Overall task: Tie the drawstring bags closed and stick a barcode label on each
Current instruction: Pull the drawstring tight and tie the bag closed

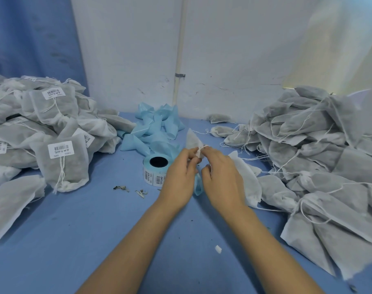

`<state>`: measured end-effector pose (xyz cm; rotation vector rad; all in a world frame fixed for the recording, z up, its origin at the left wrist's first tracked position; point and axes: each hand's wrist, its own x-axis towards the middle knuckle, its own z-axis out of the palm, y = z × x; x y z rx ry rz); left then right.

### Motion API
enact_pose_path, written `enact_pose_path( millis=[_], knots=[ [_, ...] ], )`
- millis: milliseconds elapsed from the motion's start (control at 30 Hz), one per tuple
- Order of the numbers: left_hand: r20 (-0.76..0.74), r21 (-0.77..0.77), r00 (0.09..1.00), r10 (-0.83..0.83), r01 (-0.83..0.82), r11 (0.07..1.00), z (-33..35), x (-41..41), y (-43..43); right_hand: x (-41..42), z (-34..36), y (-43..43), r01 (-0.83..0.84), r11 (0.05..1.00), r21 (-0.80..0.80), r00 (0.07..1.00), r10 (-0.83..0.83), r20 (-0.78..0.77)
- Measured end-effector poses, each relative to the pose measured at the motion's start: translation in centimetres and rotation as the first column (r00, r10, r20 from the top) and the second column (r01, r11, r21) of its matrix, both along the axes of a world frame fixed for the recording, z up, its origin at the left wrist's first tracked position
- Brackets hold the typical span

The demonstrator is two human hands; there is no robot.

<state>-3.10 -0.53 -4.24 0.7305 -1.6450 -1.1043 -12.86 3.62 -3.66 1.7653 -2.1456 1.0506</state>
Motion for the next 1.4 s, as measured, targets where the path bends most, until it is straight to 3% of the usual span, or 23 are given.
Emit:
enact_pose_path(
  millis=[100, 300, 467, 600, 733, 900, 1067, 1300, 1400],
  knots=[
    [0.005, 0.017, 1.0, 0.011, -0.012, 1.0, 0.0, 0.0, -0.2, -0.1, -0.7, -0.2, -0.036, 0.997, -0.07, 0.999, 0.035, -0.005],
    [0.156, -0.004, 0.988, -0.006, 0.006, 1.0, -0.3, 0.1, -0.4, -0.7, -1.1, -0.2, -0.057, 0.938, -0.341, 0.945, 0.161, 0.285],
    [0.273, -0.088, 0.962, 0.021, 0.003, 0.996, -0.4, 0.0, -0.2, -0.8, -0.9, -0.5, 0.1, 0.913, -0.395, 0.744, 0.195, 0.639],
    [0.337, -0.172, 0.941, 0.025, 0.036, 0.984, -0.5, -0.1, -0.1, -1.1, -0.9, -0.4, 0.147, 0.913, -0.382, 0.579, 0.234, 0.781],
    [0.289, -0.132, 0.957, 0.015, 0.024, 0.991, -0.4, 0.1, -0.1, -1.1, -0.8, -0.3, 0.107, 0.909, -0.402, 0.53, 0.29, 0.797],
    [0.104, -0.022, 0.994, 0.023, -0.021, 1.0, -0.1, 0.5, -0.2, -0.9, -1.1, -0.4, 0.027, 0.943, -0.331, 0.504, 0.273, 0.82],
    [0.044, 0.015, 0.997, 0.067, -0.067, 0.998, -0.1, 0.8, -0.6, -0.8, -1.1, -0.5, -0.081, 0.936, -0.341, 0.578, 0.323, 0.749],
    [0.11, -0.1, 0.984, 0.137, -0.126, 0.987, 0.1, 0.7, -0.3, -0.7, -1.0, -0.3, -0.132, 0.958, -0.253, 0.826, 0.247, 0.507],
    [0.011, -0.001, 0.996, 0.089, -0.089, 0.996, 0.2, 0.2, 0.1, -0.5, -0.8, -0.4, -0.098, 0.966, -0.241, 0.851, 0.206, 0.483]
  ],
)
